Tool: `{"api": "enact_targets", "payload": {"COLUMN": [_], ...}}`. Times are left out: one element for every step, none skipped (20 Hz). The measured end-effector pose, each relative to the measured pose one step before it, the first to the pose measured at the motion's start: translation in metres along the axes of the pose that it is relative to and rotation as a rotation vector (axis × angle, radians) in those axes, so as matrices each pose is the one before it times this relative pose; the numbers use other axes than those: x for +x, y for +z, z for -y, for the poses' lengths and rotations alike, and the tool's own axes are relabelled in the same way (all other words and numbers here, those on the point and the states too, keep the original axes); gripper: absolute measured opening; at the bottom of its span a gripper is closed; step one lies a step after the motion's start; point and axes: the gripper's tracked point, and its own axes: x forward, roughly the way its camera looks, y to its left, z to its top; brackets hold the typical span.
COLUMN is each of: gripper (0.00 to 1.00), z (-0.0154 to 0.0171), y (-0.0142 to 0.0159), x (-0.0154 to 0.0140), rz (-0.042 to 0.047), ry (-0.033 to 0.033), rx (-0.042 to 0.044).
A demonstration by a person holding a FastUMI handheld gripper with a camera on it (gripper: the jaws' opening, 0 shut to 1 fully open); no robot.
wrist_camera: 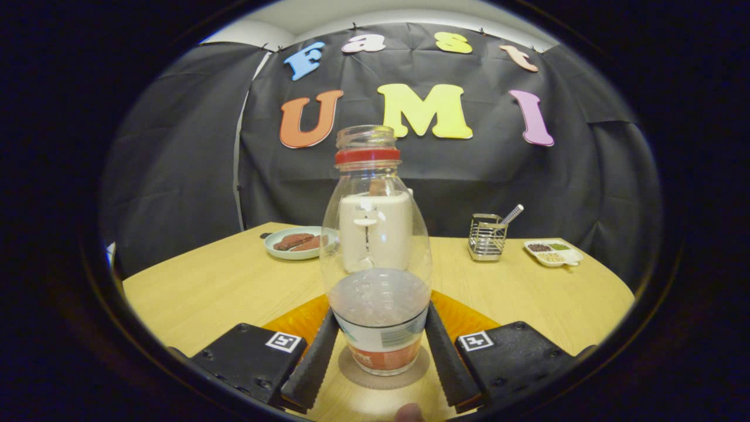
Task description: Take the bottle from table, then pour the juice into the cup, finally place the bottle on the coaster
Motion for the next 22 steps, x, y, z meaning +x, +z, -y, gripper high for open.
{"api": "enact_targets", "payload": {"gripper": [0.83,0.88,0.93,0.98,1.00,1.00,1.00,1.00,1.00,1.00,1.00,1.00,1.00,1.00,1.00,1.00,1.00,1.00,1.00,1.00,1.00,1.00], "z": [0.00105,-0.00110,-0.00149,0.00038,0.00017,-0.00028,0.00058,0.00062,0.00001,-0.00015,-0.00007,-0.00014,0.00072,0.00052,-0.00067,-0.00125,0.00062,0.00172,0.00183,0.00099,0.00228,0.00323], "y": [-0.00057,-0.00276,-0.00099,-0.00142,0.00084,-0.00018,-0.00077,-0.00065,0.00166,0.00243,0.00480,0.00722,0.01169,0.01055,0.01044,0.01118,0.01035,0.01013,0.01164,0.01077,0.01126,0.01424], "x": [0.00087,0.00012,0.00051,-0.00021,0.00004,-0.00010,-0.00059,-0.00139,-0.00204,-0.00225,-0.00249,-0.00402,-0.00484,-0.00570,-0.00610,-0.00370,-0.00402,-0.00582,-0.00625,-0.00657,-0.00712,-0.00993], "rz": [-0.00072,-0.00234,-0.00182,-0.00040,0.00267,-0.00408,-0.00230,0.00172,0.00675,0.00342,0.00628,0.01224,0.01877,0.01836,0.01830,0.02091,0.01600,0.01559,0.01581,0.01466,0.01473,0.02084], "ry": [-0.00517,0.00321,0.00395,-0.00070,-0.00367,-0.00199,-0.00367,-0.00403,0.00001,-0.00199,-0.00233,-0.00340,-0.00482,0.00000,-0.00123,0.00464,-0.00201,-0.00522,-0.00278,-0.00410,-0.00384,-0.00677], "rx": [-0.00456,0.00305,0.00752,0.00256,0.00178,0.00391,0.00530,0.00281,0.00332,0.00296,-0.00441,-0.01070,-0.01445,-0.00955,-0.00361,-0.00026,-0.00060,0.00503,0.00398,0.00142,-0.00050,-0.00265]}}
